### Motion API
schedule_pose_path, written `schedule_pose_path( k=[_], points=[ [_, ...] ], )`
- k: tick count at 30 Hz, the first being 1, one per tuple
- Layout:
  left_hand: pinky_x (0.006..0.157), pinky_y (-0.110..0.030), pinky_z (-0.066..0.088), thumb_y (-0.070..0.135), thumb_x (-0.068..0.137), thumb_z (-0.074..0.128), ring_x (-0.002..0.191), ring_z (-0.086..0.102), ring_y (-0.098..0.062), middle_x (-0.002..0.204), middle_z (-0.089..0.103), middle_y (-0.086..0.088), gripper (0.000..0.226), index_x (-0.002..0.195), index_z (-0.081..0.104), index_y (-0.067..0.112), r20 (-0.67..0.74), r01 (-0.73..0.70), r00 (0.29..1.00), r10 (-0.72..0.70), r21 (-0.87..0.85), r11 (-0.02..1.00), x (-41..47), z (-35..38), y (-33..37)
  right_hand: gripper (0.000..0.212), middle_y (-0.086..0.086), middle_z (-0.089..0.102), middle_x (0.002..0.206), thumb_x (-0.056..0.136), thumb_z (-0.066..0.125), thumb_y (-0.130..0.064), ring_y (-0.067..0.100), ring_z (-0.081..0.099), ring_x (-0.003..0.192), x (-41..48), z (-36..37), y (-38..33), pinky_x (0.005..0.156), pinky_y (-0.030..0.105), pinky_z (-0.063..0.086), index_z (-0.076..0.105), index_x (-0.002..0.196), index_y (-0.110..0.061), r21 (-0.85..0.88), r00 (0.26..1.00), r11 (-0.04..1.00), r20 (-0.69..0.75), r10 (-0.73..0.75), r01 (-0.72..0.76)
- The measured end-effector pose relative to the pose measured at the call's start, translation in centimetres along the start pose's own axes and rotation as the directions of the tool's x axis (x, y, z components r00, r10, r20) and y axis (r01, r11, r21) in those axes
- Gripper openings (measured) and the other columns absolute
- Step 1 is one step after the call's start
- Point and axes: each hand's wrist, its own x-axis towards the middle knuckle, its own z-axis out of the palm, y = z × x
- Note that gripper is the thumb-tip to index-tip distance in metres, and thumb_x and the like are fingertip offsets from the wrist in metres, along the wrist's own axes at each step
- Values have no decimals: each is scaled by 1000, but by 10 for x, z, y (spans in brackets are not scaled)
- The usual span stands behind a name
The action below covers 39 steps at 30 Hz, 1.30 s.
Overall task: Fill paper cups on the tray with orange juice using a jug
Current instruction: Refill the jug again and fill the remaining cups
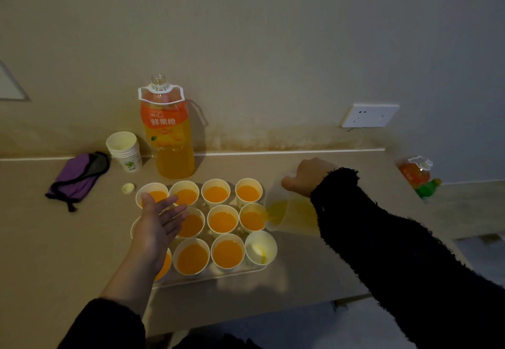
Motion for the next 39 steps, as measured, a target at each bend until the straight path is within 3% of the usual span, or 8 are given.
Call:
schedule_pose_path(
  k=[7, 17, 25, 39],
  points=[
    [105, -42, 34, 59, 96, 11, 113, 56, -29, 119, 61, -16, 70, 123, 55, 11, 0, 5, 1000, -5, 2, 1000, 1, 0, 0, 49, 4, 53, 67, 84, 44, -58, 22, 56, 70, 0, -1, -1, 64, 28, 43, 55, 73, -11, -12, 1000, 1000, -3, -7, 7],
    [105, -42, 34, 59, 96, 11, 115, 55, -30, 121, 60, -16, 70, 123, 54, 11, 11, 3, 1000, -3, 7, 1000, 2, 2, 2, 50, 4, 52, 64, 85, 45, -57, 16, 48, 58, 2, -2, -2, 54, 24, 34, 47, 61, -13, -4, 1000, 1000, -11, -12, 12],
    [106, -42, 34, 60, 96, 12, 114, 56, -29, 122, 60, -15, 70, 124, 54, 12, 20, 6, 1000, -6, 12, 1000, 4, 1, 2, 49, 5, 54, 66, 84, 45, -58, 23, 57, 70, 3, 0, -2, 61, 26, 40, 50, 62, -13, 8, 1000, 1000, -6, -29, 29],
    [104, -42, 35, 60, 96, 13, 111, 57, -29, 120, 61, -16, 69, 123, 55, 12, 19, -3, 1000, 3, 16, 1000, 3, 2, 4, 48, 4, 50, 65, 86, 45, -56, 25, 55, 72, -2, -3, -4, 63, 27, 39, 49, 67, -12, 27, 1000, 999, 14, -21, 20]
  ],
)
